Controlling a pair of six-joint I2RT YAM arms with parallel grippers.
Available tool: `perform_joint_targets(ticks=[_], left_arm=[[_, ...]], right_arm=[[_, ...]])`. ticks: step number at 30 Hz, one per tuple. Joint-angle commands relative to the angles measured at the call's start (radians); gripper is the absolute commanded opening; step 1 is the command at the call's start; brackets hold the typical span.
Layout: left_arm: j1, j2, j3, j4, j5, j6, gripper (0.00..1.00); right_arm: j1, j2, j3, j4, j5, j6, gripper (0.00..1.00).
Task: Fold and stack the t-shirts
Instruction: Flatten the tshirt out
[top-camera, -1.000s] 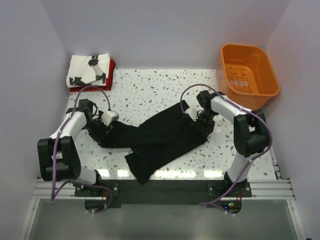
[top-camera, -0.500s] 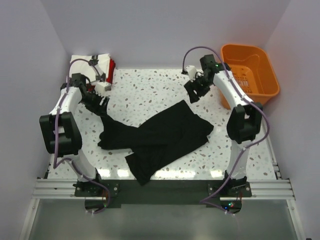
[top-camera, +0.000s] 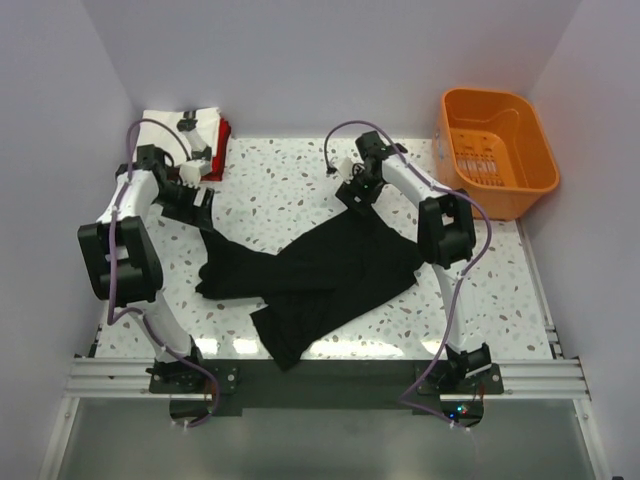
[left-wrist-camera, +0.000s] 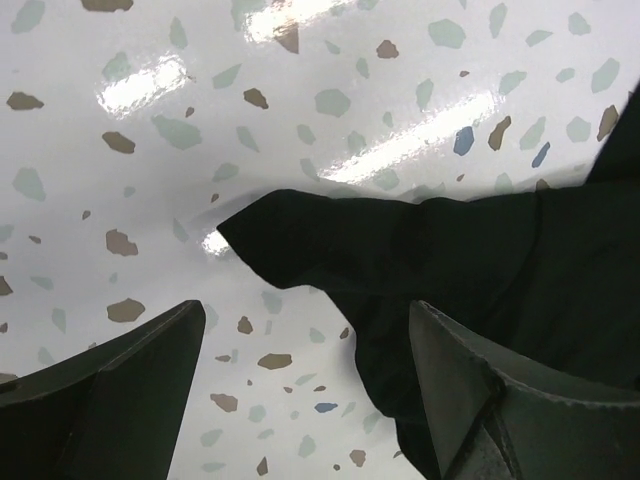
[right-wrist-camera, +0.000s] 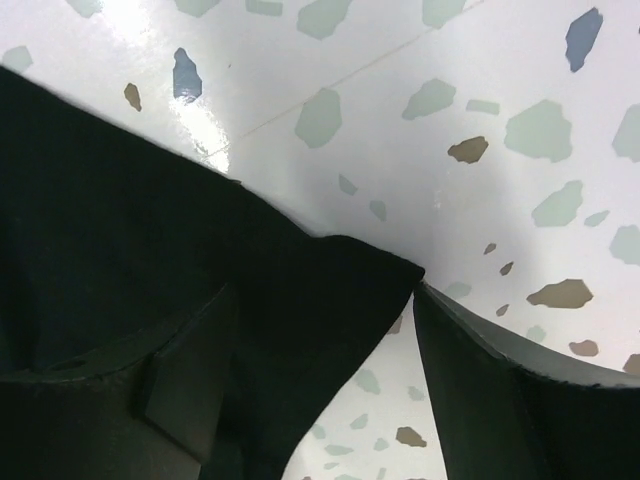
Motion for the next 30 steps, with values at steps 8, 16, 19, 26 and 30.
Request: perform_joint_targets(ticks=[8, 16, 19, 26, 30], left_arm=[[0.011, 0.103, 0.044, 0.036, 0.0, -0.114, 0.89], [0.011, 0.168, 0.081, 0.065, 0.077, -0.191, 0.83], [0.011, 0.189, 0.09, 0.075, 0.1, -0.206, 0.8], [0.012, 0.237, 0.134, 0.073, 0.121, -0.231, 0.33], [0.012, 0.2, 0.208, 0.069, 0.141, -0.196, 0.01]], right_arm=[[-0.006, -0.006, -0.09, 0.03, 0.063, -0.199, 0.55], [-0.012, -0.038, -0.109, -0.027, 0.06, -0.199, 0.32], [-0.018, -0.053, -0.112, -0.059, 0.051, -0.18, 0.24], [-0.039, -0.104, -0.14, -0.088, 0.031, -0.093, 0.0], [-0.067, -0.156, -0.136, -0.074, 0.012, -0.003, 0.0]])
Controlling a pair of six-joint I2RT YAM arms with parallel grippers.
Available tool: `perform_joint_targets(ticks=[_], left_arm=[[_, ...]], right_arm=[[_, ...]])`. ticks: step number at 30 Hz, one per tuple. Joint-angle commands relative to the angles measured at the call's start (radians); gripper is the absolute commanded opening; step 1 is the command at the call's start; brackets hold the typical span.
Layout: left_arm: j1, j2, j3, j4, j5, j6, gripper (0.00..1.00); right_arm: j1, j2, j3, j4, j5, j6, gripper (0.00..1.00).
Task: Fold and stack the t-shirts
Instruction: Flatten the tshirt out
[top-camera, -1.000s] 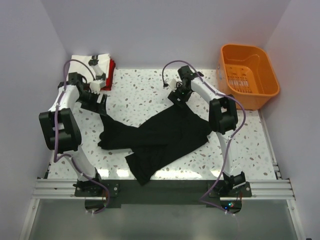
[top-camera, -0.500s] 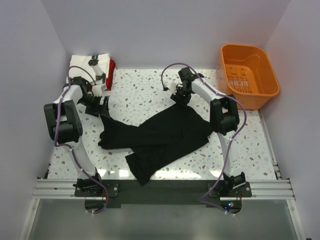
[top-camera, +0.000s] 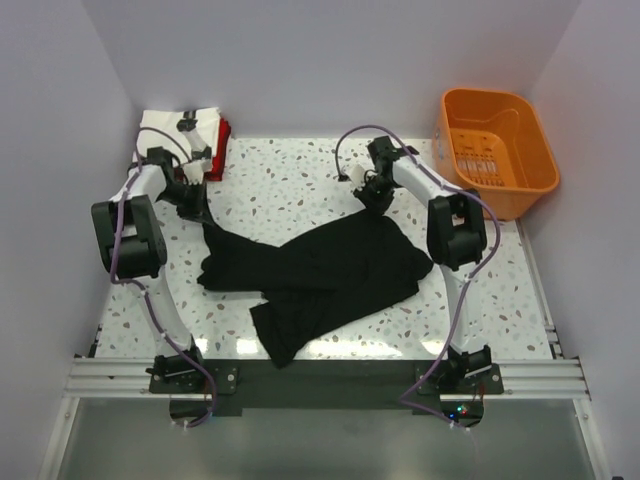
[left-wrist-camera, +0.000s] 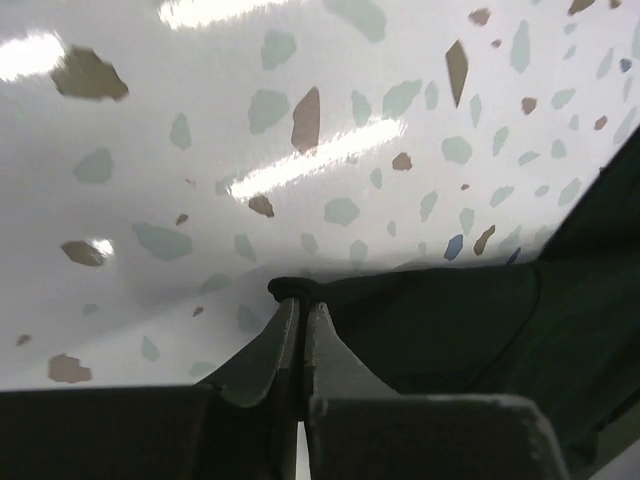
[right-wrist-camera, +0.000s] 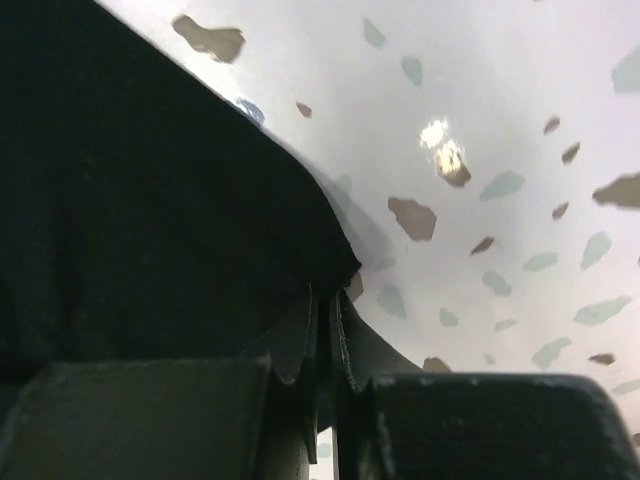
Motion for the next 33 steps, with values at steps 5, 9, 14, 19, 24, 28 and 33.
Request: perform_joint_targets(ticks=[5, 9, 14, 19, 24, 28, 33], left_arm=[[0.003, -0.122, 0.219, 0.025, 0.144, 0.115, 0.0], [-0.003, -0.205, 0.23, -0.002, 0.202, 0.209, 0.0], [-0.004, -0.277, 0.139, -0.009, 0.21, 0.307, 0.0], [-0.003, -0.331, 0.013, -0.019, 0.17, 0.374, 0.0], [-0.004, -0.368, -0.094, 0.001, 0.141, 0.393, 0.0], [-0.004, -0.347, -0.102, -0.011, 0.123, 0.413, 0.0], [-0.006, -0.317, -0.057, -0.026, 0.118, 0.411, 0.0]], right_arm=[[-0.128, -0.234, -0.038, 0.007, -0.082, 0.241, 0.0], [-0.159, -0.372, -0.155, 0.068, -0.126, 0.273, 0.0], [-0.159, -0.496, -0.302, 0.119, -0.154, 0.283, 0.0], [-0.157, -0.569, -0.44, 0.08, -0.143, 0.193, 0.0], [-0.131, -0.602, -0.557, 0.087, -0.145, 0.118, 0.0], [-0.088, -0.557, -0.514, -0.101, -0.175, 0.0, 0.01], [-0.103, -0.499, -0.436, -0.24, -0.217, -0.033, 0.62]])
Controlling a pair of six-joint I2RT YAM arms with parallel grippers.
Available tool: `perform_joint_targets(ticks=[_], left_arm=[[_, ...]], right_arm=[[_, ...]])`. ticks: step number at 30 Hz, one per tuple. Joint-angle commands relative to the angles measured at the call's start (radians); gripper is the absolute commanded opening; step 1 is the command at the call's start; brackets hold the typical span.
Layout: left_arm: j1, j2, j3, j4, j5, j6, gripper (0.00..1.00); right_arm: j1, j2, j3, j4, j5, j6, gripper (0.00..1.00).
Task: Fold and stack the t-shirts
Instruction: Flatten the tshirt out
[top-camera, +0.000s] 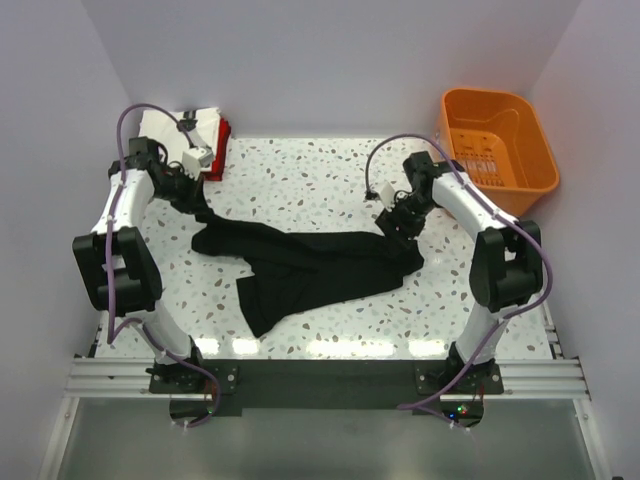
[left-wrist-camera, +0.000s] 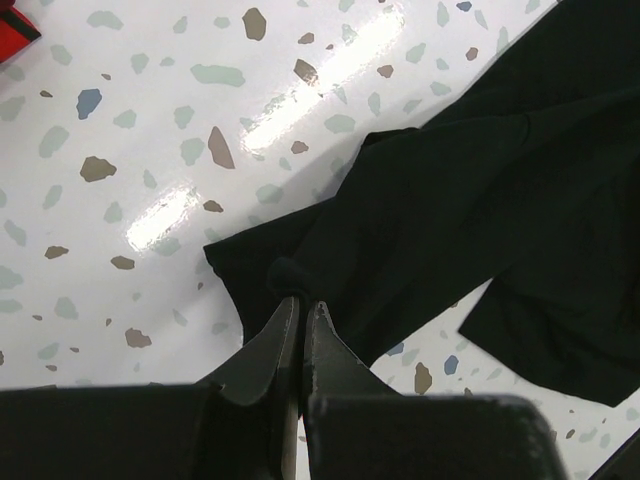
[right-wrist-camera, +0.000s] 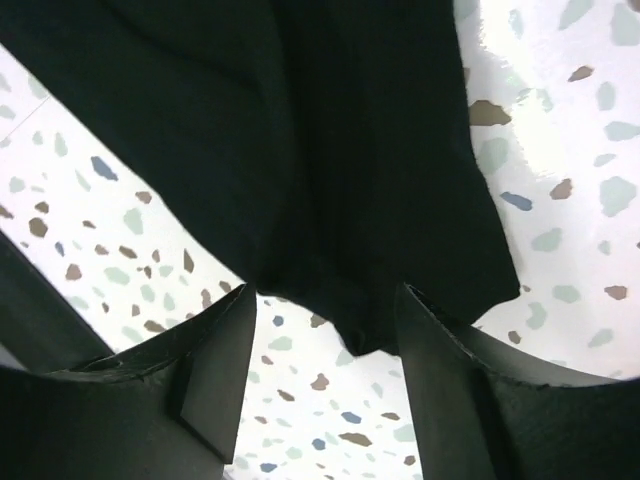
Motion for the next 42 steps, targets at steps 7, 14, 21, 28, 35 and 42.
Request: perform_joint_targets(ticks=[7, 14, 21, 28, 35, 42], left_arm=[[-0.022, 0.022, 0.072, -0.006, -0.009, 0.02, 0.0], [-0.034, 0.031, 0.092, -0.02, -0.02, 0.012, 0.0], [-0.035, 0.028, 0.085, -0.035, -0.017, 0.011, 0.0], [-0.035, 0.025, 0.072, -0.028, -0.023, -0.003, 0.0], [-0.035, 0.077, 0.105, -0.026, 0.001, -0.054, 0.0], [-0.022, 0.224, 0.274, 0.008, 0.04, -0.274, 0.0]], right_arm=[[-0.065, 0.179, 0.338, -0.266, -0.154, -0.032, 0.63], [-0.042, 0.221, 0.412, -0.439, -0.136, -0.166, 0.57], [0.087, -0.007, 0.092, -0.298, 0.1, -0.279, 0.63], [0.212, -0.19, -0.187, -0.051, 0.299, -0.207, 0.56], [0.27, -0.261, -0.364, 0.181, 0.404, -0.117, 0.55], [0.271, -0.205, -0.392, 0.278, 0.405, -0.081, 0.61]])
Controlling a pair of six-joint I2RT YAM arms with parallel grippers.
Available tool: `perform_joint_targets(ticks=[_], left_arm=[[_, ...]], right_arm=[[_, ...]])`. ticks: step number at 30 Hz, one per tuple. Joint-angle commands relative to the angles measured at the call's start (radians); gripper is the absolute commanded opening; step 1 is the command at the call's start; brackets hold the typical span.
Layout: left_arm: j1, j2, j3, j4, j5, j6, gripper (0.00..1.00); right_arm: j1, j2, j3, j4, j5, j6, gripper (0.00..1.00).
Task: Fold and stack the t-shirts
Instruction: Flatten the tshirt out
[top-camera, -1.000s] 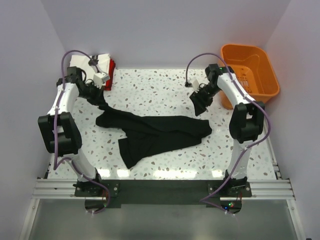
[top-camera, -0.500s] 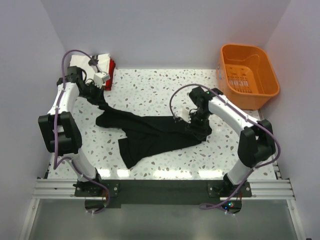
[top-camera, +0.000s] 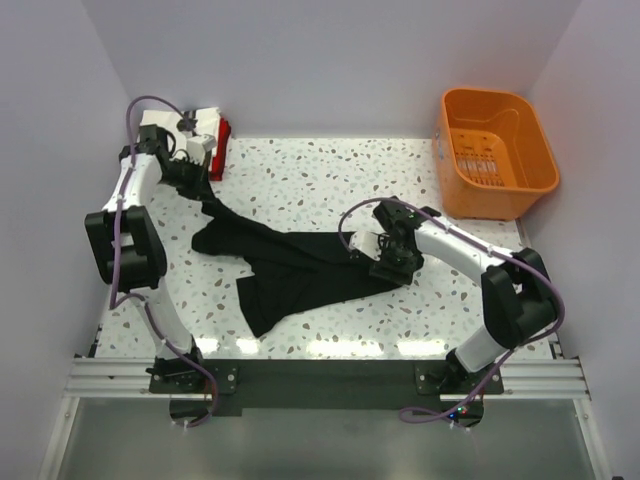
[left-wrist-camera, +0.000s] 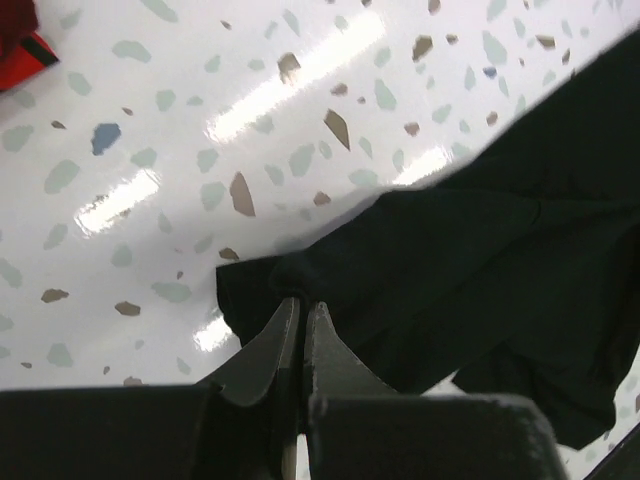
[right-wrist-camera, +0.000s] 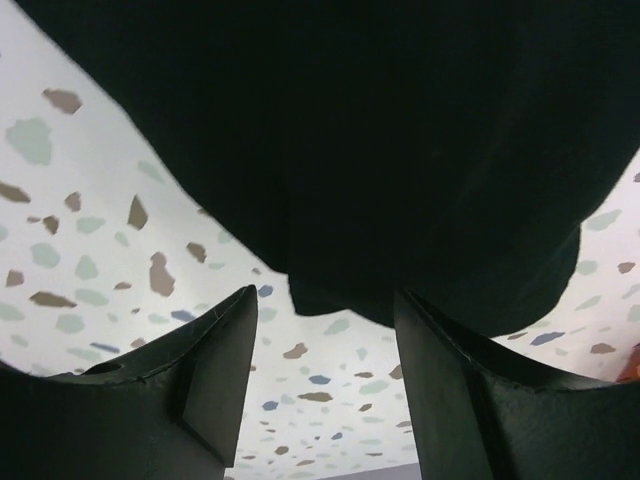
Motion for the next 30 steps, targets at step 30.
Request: perform_joint_targets(ticks=[30], left_arm=[[0.01, 0.152, 0.174, 0.033, 0.071, -0.164, 0.0]], right_arm=[[0.013, 0.002, 0.083, 0.05, 0.074, -0.003, 0.45]])
